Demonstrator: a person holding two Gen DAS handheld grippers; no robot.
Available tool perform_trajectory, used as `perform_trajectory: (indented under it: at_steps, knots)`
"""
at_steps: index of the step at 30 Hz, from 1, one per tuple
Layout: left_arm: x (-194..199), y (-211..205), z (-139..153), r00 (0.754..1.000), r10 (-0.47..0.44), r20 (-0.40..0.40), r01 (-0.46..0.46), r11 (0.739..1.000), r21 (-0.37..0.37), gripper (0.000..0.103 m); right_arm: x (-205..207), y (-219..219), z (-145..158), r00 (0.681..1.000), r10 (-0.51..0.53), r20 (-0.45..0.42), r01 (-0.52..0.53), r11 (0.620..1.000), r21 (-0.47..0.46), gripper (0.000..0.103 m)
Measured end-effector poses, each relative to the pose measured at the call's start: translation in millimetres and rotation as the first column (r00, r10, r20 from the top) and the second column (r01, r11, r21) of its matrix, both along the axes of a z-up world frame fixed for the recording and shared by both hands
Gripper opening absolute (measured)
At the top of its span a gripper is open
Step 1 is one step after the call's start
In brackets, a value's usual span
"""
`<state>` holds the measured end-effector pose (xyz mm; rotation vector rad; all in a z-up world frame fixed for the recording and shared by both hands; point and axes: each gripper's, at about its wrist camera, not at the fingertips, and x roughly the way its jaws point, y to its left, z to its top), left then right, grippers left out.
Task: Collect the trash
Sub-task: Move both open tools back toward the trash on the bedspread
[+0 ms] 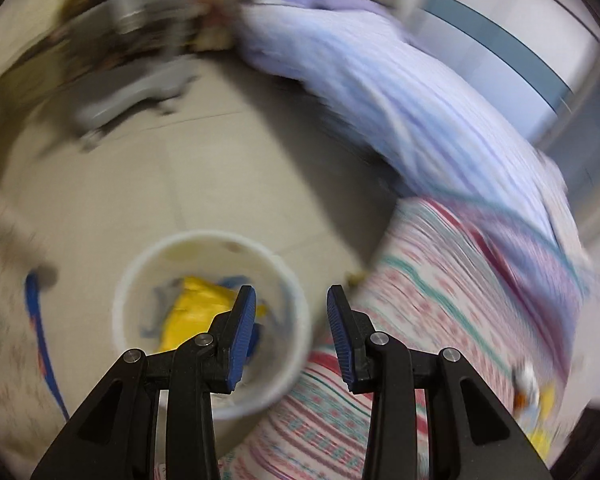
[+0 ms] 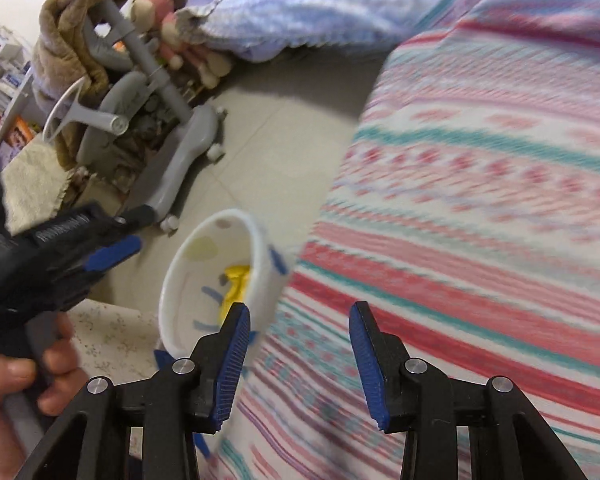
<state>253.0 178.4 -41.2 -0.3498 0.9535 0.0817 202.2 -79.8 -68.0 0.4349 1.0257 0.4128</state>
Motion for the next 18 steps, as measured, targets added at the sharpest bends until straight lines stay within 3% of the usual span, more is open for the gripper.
perform_trajectory:
  at_steps: [4, 7, 10, 13, 16, 18]
  knots:
    - [-5, -49, 5, 0.978, -0.209, 0.022, 0.208, 0.978, 0.031, 0.041, -19, -58, 26, 0.996, -0.086, 0.016, 0.087, 0.995, -0.056, 0.055]
    - [-14, -82, 14, 0.940, -0.338, 0.046, 0.334, 0.939, 0.077, 0.050, -35, -114, 38, 0.980, -0.196, 0.021, 0.197, 0.978, -0.069, 0.056]
    - [-25, -112, 20, 0.883, -0.463, 0.073, 0.457, 0.885, 0.087, 0.059, -53, -177, 42, 0.936, -0.350, 0.047, 0.352, 0.935, -0.047, 0.062]
    - [-43, -147, 22, 0.818, -0.570, 0.077, 0.552, 0.816, 0.174, 0.071, -72, -241, 32, 0.854, -0.520, -0.001, 0.520, 0.854, 0.003, 0.063]
    - [-59, -184, 15, 0.763, -0.645, 0.041, 0.618, 0.746, 0.249, 0.074, -83, -282, 28, 0.800, -0.598, -0.051, 0.600, 0.798, 0.058, 0.063]
    - [-67, -209, 9, 0.719, -0.695, 0.020, 0.667, 0.698, 0.261, 0.074, -87, -297, 27, 0.782, -0.620, -0.058, 0.623, 0.781, 0.052, 0.064]
